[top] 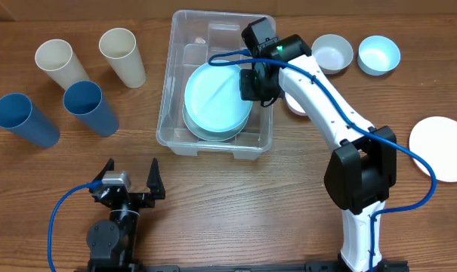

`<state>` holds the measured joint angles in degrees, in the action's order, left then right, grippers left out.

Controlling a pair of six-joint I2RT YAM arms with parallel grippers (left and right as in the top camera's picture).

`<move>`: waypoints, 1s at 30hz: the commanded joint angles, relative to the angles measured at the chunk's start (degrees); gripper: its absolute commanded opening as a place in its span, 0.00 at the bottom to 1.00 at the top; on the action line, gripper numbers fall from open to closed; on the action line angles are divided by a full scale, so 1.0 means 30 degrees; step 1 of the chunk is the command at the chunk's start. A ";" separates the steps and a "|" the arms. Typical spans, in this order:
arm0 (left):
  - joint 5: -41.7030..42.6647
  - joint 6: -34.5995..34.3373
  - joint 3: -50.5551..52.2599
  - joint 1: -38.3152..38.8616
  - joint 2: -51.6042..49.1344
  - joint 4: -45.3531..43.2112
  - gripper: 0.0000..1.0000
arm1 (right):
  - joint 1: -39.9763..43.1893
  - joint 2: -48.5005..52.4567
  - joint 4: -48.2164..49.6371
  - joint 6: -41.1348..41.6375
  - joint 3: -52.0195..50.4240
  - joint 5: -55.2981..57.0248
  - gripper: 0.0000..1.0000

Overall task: Pack container
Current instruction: 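Lift the light-blue plate and lower it into the bin, then release the light-blue plate and withdraw the right gripper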

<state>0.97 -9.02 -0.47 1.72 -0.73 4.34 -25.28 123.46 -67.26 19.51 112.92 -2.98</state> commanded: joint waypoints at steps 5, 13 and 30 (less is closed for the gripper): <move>-0.0109 0.0146 0.0066 -0.0189 0.0160 0.0036 1.00 | -0.0044 0.0146 0.1647 0.0124 -0.2033 -0.0896 0.04; -0.0109 0.0146 0.0066 -0.0189 0.0160 0.0036 1.00 | -0.0044 0.0146 0.1945 -0.2499 -0.2193 -0.2193 0.69; -0.0109 0.0146 0.0066 -0.0189 0.0160 0.0036 1.00 | 0.0102 0.0138 -0.5362 -0.3512 0.7104 -0.2135 0.72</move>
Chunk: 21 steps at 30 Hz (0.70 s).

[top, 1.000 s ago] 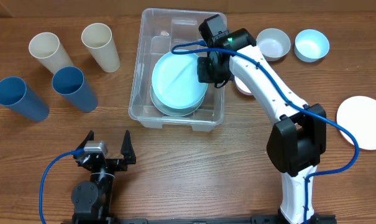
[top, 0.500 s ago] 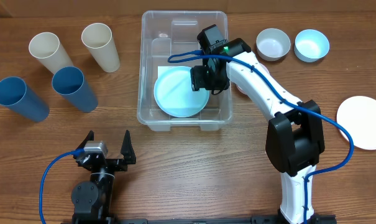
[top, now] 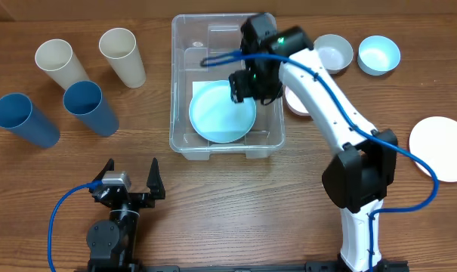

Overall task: Pack container
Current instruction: 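Release the light-blue plate and withdraw the right gripper, then reach the right gripper to the large white plate and grasp its rim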

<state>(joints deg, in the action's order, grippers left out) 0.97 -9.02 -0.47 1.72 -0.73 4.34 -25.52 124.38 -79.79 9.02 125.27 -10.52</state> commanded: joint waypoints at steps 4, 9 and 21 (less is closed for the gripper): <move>-0.0109 0.0146 0.0066 -0.0189 0.0160 0.0036 1.00 | 0.0911 -0.0168 -0.4233 0.1362 0.6914 0.2943 0.72; -0.0109 0.0146 0.0066 -0.0189 0.0160 0.0036 1.00 | 0.3483 -0.0612 -0.5756 0.3694 0.8626 0.3898 0.73; -0.0109 0.0146 0.0066 -0.0189 0.0160 0.0036 1.00 | 1.6036 -0.0925 -0.5756 0.5537 0.4779 0.2616 0.71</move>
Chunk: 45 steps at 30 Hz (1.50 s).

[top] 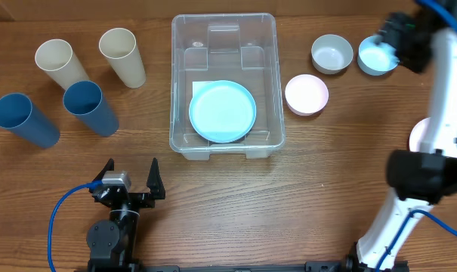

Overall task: Pack container
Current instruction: 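Reach the right gripper to the large white plate and grasp its rim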

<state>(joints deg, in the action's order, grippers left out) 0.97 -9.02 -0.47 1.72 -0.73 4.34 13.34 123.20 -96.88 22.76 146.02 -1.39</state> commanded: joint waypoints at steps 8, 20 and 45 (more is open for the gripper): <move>-0.0109 0.0146 0.0066 -0.0189 0.0160 0.0036 1.00 | 0.9267 -0.0532 0.0372 0.2091 -0.8969 -0.0488 0.70; -0.0109 0.0146 0.0066 -0.0189 0.0160 0.0036 1.00 | 1.2298 -0.0532 0.2361 0.2098 -1.1548 -0.0197 0.70; -0.0109 0.0146 0.0066 -0.0189 0.0160 0.0036 1.00 | 1.1919 -0.0525 0.9828 0.1909 -1.9649 0.0583 0.07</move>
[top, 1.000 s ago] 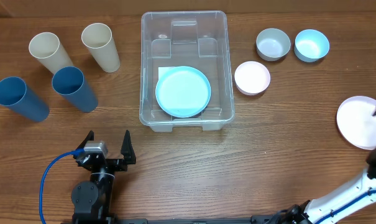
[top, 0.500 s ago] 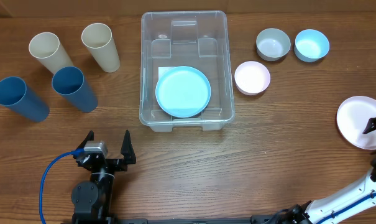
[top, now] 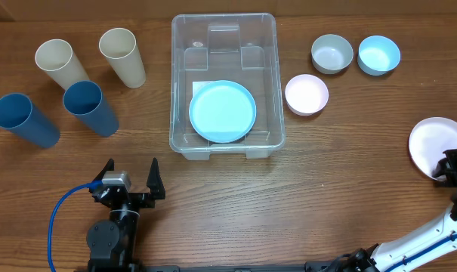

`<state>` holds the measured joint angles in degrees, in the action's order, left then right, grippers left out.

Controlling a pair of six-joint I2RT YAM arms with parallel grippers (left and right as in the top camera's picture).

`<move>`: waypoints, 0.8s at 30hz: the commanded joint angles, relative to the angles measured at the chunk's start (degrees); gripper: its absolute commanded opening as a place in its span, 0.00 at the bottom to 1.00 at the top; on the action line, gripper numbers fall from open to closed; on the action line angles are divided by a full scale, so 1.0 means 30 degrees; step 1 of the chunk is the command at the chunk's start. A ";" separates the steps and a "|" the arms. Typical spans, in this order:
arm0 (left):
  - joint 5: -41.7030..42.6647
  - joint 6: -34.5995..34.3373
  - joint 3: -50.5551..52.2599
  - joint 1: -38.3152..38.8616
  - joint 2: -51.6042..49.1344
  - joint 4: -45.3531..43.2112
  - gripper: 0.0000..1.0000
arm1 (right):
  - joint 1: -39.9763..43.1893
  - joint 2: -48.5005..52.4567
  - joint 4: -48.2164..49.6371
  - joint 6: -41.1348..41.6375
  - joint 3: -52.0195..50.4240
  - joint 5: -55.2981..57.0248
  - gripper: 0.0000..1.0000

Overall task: Pack container
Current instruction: 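Reach the right gripper to the large white plate and grasp its rim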

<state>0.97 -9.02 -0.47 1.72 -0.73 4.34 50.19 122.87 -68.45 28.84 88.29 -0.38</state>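
Observation:
The clear plastic container stands at the middle back of the table. A light blue plate lies flat in its near half. A white plate lies at the far right. My right gripper is at that plate's near right edge, mostly cut off by the frame; its jaws are not readable. My left gripper rests near the front left, open and holding nothing.
A grey bowl, a blue bowl and a pink bowl sit right of the container. Two cream cups and two blue cups lie at the left.
My right gripper was at the back right by the blue bowl; now it is low at the right edge, beside the white plate. The left arm, container and dishes are unchanged.
First my right gripper held the light blue plate tilted inside the container, which sat askew. Then the plate lay flatter and the container had shifted right and squared up. After that the plate lay alone in the container with the gripper by the blue bowl; now it is at the white plate.

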 commanded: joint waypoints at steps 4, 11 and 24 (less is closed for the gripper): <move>-0.0109 0.0146 0.0066 -0.0189 0.0160 0.0036 1.00 | -0.1355 -0.0423 0.0976 -0.0554 -0.0393 0.0211 0.04; -0.0109 0.0146 0.0066 -0.0189 0.0160 0.0036 1.00 | -0.4131 -0.0444 -0.0066 -0.1166 0.2412 -0.1260 0.04; -0.0109 0.0146 0.0066 -0.0189 0.0160 0.0036 1.00 | -0.6870 -0.2674 -0.6084 -0.1268 1.2269 -0.1953 0.04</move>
<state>0.97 -9.02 -0.47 1.72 -0.73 4.34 31.48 121.08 -86.06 25.41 120.40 -4.25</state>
